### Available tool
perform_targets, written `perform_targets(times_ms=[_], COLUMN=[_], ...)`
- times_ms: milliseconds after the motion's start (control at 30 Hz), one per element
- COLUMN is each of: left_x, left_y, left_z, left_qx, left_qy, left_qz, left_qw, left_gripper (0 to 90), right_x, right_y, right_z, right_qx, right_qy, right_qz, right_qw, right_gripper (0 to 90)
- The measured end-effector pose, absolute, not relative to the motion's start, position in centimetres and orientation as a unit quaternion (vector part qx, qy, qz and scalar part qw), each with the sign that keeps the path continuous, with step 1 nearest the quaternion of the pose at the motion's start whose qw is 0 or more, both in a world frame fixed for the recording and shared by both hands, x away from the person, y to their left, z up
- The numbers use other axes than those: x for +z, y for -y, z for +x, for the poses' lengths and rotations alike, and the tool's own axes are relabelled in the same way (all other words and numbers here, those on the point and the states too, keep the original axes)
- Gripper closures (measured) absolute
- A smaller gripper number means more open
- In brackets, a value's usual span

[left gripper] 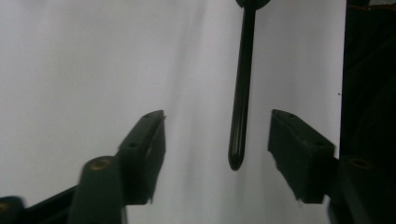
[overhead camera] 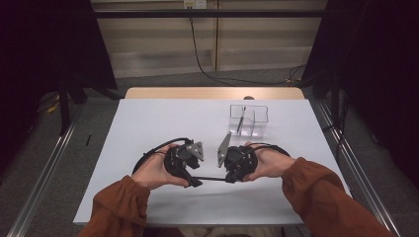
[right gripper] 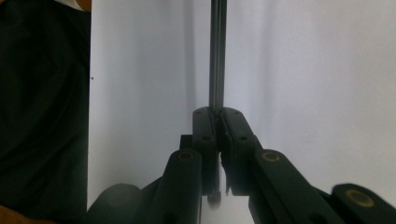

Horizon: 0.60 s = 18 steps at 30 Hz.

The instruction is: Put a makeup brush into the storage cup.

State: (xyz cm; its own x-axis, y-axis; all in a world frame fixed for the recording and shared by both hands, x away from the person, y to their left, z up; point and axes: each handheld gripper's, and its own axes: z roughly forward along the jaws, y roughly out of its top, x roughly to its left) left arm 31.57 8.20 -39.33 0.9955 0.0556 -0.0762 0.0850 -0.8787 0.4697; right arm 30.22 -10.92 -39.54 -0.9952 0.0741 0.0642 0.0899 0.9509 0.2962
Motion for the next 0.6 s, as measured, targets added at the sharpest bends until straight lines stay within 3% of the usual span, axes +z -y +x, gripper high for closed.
perform_targets(times_ms=[267,600], left_x=[-39.41,-39.88], left_y=[-7.57,-7.09], left_z=[31.55,31.54], left_qx=[-0.047,-0.053], left_qy=[-0.029,-0.049], left_qz=[0.970,0.971], left_qw=[0.237,0.230], left_gripper=[71.3,76.4], right_x=[-39.67,-39.64], right_y=[10.84,10.95], right_z=[30.42,30.45], right_qx=[-0.153,-0.156], right_qy=[0.987,0.987], right_qz=[-0.040,-0.036], right_qw=[0.023,0.025], right_gripper=[84.4,84.4])
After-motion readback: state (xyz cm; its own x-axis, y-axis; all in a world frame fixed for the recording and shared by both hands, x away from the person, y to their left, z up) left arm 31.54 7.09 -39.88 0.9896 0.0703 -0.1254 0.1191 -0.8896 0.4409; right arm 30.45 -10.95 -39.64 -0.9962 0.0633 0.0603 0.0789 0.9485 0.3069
